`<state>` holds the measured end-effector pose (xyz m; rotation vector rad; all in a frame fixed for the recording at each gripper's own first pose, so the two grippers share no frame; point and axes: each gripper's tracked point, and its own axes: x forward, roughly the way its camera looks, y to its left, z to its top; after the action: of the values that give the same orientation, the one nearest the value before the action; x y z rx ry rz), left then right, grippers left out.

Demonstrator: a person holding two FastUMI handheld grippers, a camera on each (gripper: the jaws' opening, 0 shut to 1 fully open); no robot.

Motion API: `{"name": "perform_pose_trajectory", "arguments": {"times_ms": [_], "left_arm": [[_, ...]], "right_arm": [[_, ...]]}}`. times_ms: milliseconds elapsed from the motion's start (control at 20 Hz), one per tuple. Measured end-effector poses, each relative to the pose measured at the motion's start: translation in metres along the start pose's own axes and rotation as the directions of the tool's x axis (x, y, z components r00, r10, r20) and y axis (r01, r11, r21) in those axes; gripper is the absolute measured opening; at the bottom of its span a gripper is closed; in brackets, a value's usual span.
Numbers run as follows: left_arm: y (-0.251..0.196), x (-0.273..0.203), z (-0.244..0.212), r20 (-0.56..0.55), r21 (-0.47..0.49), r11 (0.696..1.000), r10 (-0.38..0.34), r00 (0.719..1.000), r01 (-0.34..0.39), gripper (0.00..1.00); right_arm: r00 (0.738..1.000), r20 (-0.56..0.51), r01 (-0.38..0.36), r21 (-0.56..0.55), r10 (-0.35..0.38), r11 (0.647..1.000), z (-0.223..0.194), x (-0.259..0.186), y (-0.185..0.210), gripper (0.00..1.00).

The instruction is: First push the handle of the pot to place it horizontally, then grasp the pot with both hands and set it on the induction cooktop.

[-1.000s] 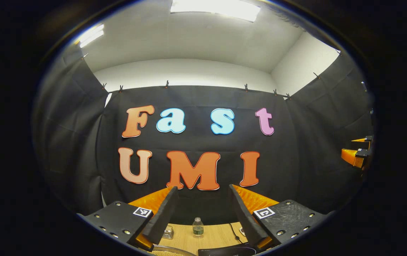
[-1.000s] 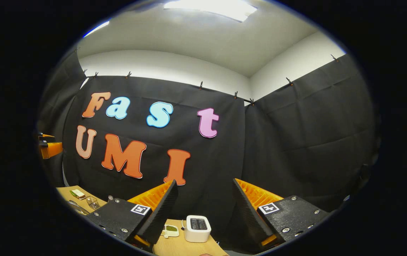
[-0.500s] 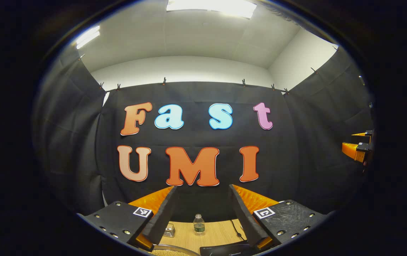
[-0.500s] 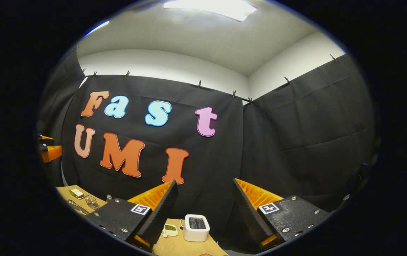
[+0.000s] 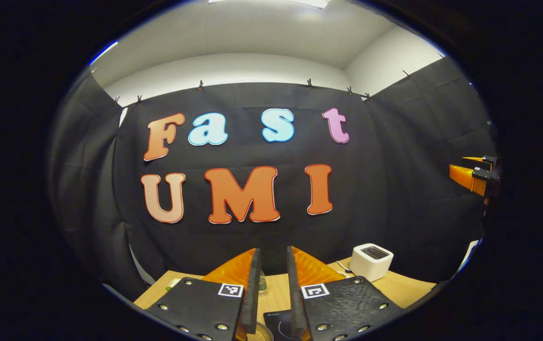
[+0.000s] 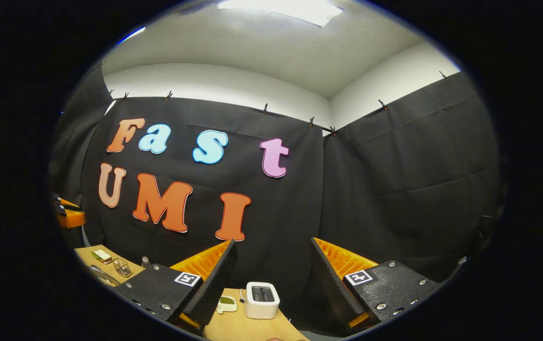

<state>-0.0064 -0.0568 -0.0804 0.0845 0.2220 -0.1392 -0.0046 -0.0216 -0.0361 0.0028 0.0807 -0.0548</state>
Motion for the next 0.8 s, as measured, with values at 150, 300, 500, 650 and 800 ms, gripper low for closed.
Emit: {"name": "perform_pose_trajectory", "arguments": {"times_ms": [150, 300, 500, 650, 800], "left_arm": [[-0.003, 0.003, -0.022, -0.063, 0.013, 1.0, 0.004, 0.998, -0.003, 0.02], [-0.01, 0.007, -0.054, -0.169, -0.036, 0.999, -0.027, 0.985, 0.021, 0.02], [-0.008, 0.005, -0.107, -0.355, -0.149, 0.989, -0.059, 0.933, 0.006, 0.01], [-0.012, -0.003, -0.145, -0.477, -0.23, 0.973, -0.098, 0.873, -0.016, 0.02], [-0.013, -0.015, -0.181, -0.569, -0.285, 0.957, -0.13, 0.812, -0.047, 0.02]], "right_arm": [[1.0, -0.01, 0.005, 0.0, -0.005, 1.0, -0.005, 0.0, -0.001, 0.95], [1.0, -0.019, 0.009, -0.001, -0.009, 1.0, -0.01, -0.001, -0.001, 0.95], [1.0, -0.028, 0.012, 0.009, -0.011, 1.0, -0.016, -0.001, -0.001, 0.95], [0.999, -0.045, 0.013, 0.012, -0.012, 1.0, -0.026, 0.0, 0.001, 0.95], [0.998, -0.066, 0.01, 0.016, -0.009, 1.0, -0.036, 0.001, 0.005, 0.95]]}}
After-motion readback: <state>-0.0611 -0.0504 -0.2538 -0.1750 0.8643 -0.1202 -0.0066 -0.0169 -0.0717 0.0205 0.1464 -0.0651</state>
